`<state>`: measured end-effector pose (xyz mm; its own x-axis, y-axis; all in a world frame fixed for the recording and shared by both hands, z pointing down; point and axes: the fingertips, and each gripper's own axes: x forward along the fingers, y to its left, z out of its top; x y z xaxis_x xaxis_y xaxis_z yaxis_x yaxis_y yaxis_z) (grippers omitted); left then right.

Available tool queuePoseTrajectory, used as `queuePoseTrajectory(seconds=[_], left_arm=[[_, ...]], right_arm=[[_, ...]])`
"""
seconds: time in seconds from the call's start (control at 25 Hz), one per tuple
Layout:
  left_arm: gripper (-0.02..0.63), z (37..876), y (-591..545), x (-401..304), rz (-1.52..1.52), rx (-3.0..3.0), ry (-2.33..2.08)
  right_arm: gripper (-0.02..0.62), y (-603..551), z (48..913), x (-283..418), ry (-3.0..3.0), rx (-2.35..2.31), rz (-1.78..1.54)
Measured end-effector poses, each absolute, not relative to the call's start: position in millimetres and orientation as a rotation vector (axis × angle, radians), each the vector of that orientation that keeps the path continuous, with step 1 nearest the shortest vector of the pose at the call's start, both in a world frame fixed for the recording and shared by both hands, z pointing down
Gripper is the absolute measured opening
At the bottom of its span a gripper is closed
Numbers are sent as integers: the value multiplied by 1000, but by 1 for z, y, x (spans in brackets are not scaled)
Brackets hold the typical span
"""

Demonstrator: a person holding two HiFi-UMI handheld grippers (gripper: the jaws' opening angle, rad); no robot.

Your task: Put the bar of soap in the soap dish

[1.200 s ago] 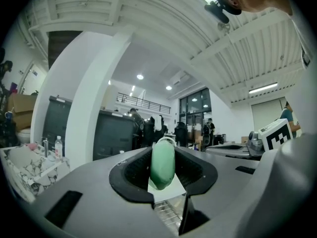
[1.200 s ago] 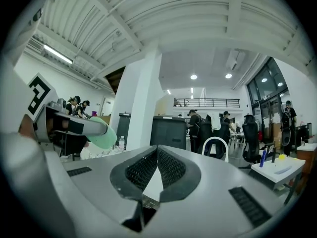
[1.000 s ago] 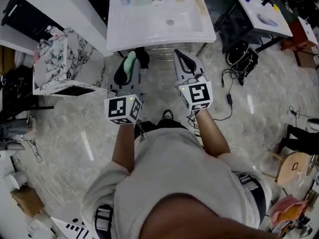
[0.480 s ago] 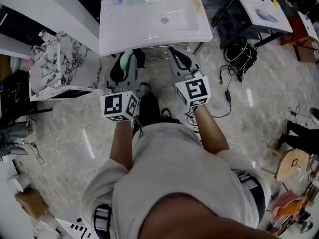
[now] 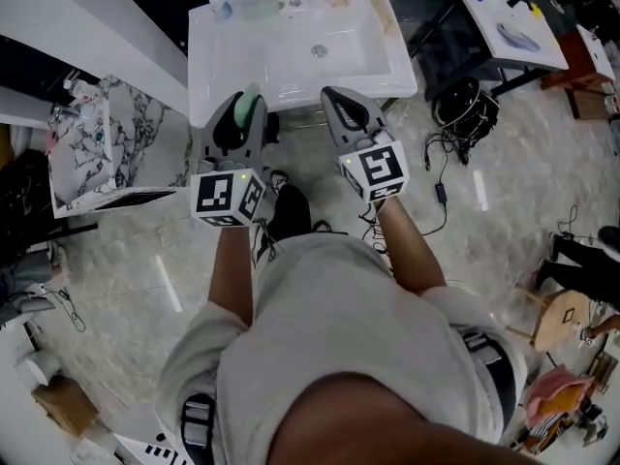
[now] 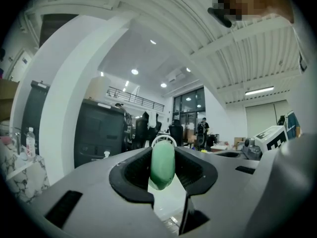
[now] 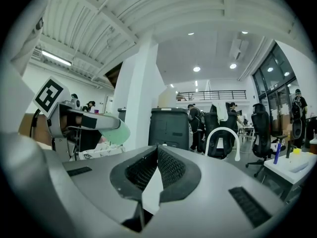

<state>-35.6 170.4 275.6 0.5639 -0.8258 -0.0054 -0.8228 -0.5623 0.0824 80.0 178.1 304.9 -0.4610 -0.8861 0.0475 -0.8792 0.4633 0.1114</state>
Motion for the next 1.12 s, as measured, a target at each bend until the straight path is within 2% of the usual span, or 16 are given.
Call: queuePoseTrajectory(seconds=[0.48, 0.76, 0.84, 1.12], left_arm=[[137, 290, 48, -41, -27, 2732, -1218], [137, 308, -4, -46, 11, 2728, -816], [137, 313, -16, -49, 15, 2727, -711], [137, 333, -38, -47, 31, 2710, -478]], right_arm=[[-2, 55, 315, 61, -2589, 1508, -48], [6, 5, 338, 16, -2729, 1089, -125], [23, -3, 346, 0, -2768, 940, -106], [145, -27, 369, -19, -2872, 743, 109]])
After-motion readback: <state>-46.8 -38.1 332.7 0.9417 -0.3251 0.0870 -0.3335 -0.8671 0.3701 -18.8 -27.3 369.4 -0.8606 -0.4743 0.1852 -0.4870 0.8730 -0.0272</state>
